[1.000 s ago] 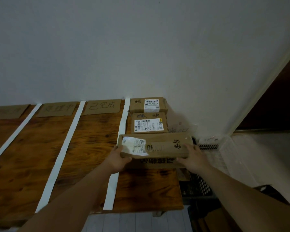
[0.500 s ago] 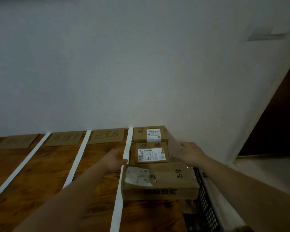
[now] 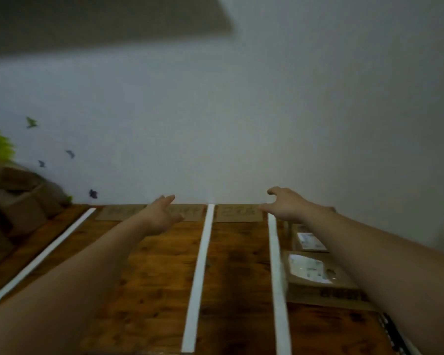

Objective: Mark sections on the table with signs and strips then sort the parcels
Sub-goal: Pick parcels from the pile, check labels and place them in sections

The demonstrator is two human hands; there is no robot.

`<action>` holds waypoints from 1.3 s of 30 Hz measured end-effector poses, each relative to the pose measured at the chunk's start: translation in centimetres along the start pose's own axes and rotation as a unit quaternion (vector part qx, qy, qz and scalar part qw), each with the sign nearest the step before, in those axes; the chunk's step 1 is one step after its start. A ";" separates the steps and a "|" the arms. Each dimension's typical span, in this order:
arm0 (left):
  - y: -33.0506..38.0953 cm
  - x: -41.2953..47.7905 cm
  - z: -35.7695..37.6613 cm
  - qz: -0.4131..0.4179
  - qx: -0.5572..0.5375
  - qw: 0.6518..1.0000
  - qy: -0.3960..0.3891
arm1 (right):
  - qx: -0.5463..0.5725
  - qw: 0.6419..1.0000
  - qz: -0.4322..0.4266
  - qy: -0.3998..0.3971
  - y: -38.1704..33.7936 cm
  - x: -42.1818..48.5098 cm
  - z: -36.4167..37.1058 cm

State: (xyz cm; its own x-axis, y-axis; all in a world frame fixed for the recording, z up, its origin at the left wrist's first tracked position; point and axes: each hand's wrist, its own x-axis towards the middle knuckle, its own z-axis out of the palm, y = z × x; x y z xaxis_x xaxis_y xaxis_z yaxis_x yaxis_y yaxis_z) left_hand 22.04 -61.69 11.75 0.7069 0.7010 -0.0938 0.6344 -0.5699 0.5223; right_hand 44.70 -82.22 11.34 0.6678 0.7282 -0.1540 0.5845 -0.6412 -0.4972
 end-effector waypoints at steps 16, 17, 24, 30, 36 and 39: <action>-34.3 -7.4 -19.4 -0.260 -0.025 0.961 0.090 | -0.069 0.957 -0.249 -0.135 -37.5 9.3 21.7; -36.1 -7.5 -20.3 -0.279 -0.028 0.954 0.103 | -0.068 0.952 -0.263 -0.142 -39.4 10.2 22.9; -47.1 -7.4 -27.0 -0.339 -0.024 0.931 0.137 | -0.025 0.929 -0.304 -0.212 -52.4 16.4 31.1; -57.2 -7.4 -31.1 -0.397 -0.047 0.906 0.137 | -0.036 0.911 -0.321 -0.255 -61.9 17.9 38.2; -68.2 -4.9 -36.7 -0.362 -0.101 0.915 0.150 | -0.017 0.929 -0.275 -0.248 -71.6 19.5 44.9; -72.1 -3.2 -39.2 -0.355 -0.137 0.914 0.138 | 0.029 0.943 -0.230 -0.239 -75.3 20.1 47.7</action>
State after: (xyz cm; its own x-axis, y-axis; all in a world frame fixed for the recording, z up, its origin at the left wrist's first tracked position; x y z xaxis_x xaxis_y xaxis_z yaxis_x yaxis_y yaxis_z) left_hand -38.23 -6.06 7.64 0.0170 0.9557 -0.2940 0.7735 0.1737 0.6095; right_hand -7.88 -7.80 4.97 0.0579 0.9609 -0.2707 0.7268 -0.2265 -0.6485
